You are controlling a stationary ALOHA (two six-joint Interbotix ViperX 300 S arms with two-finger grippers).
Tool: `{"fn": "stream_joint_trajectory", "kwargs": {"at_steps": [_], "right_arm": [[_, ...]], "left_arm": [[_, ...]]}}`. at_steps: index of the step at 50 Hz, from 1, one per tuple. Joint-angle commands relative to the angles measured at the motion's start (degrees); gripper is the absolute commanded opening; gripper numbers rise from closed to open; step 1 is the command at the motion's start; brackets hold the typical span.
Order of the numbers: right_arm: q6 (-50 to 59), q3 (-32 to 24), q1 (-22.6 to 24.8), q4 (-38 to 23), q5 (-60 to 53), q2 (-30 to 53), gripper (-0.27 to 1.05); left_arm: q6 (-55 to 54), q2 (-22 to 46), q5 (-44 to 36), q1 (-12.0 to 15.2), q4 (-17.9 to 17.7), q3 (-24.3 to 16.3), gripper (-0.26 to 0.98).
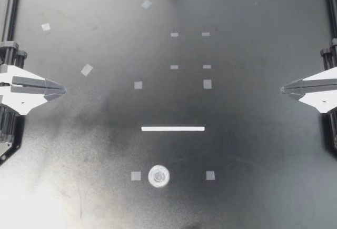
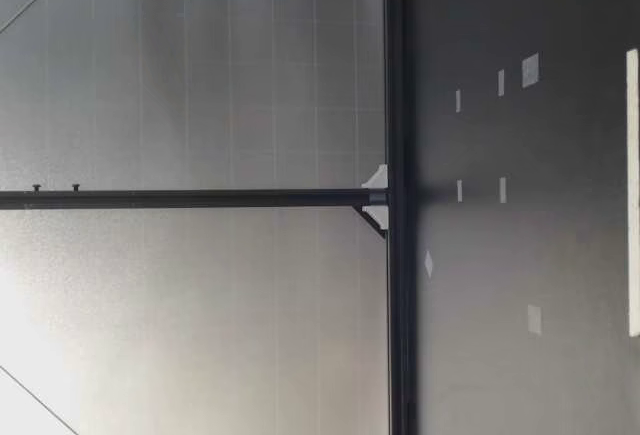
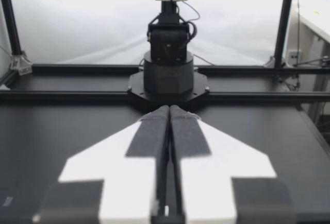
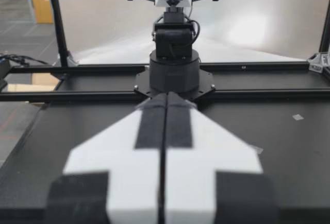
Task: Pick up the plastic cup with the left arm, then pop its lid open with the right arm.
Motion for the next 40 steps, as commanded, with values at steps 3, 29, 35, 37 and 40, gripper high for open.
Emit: {"fn": "stream_joint_trajectory", "kwargs": {"at_steps": [3,29,35,37,40], "right_arm": [[0.2,-2.0,-0.9,0.4,1.1,-1.1,-0.03],[6.2,-14.7,-1.8,1.4,14.3,12.0,-0.10],[11.8,-15.9,-0.3,1.4,14.6,19.8,-0.10],[12.3,-16.3,1.0,1.3,14.6,22.3,-0.10],[12.2,-17.2,3.1,1.3,14.6,25.7,-0.10]], "left_arm": [[0.4,0.3,1.8,-0.8,-0.1,-3.1,-0.03],[-0.5,7.7,10.8,-1.1,-1.8,-9.5,-0.06],[-2.2,13.5,8.2,-4.4,-2.4,-9.0,-0.06],[-2.3,15.7,6.9,-5.9,-2.4,-8.8,-0.06],[-2.0,18.9,5.0,-7.6,-2.2,-8.3,-0.06]]}}
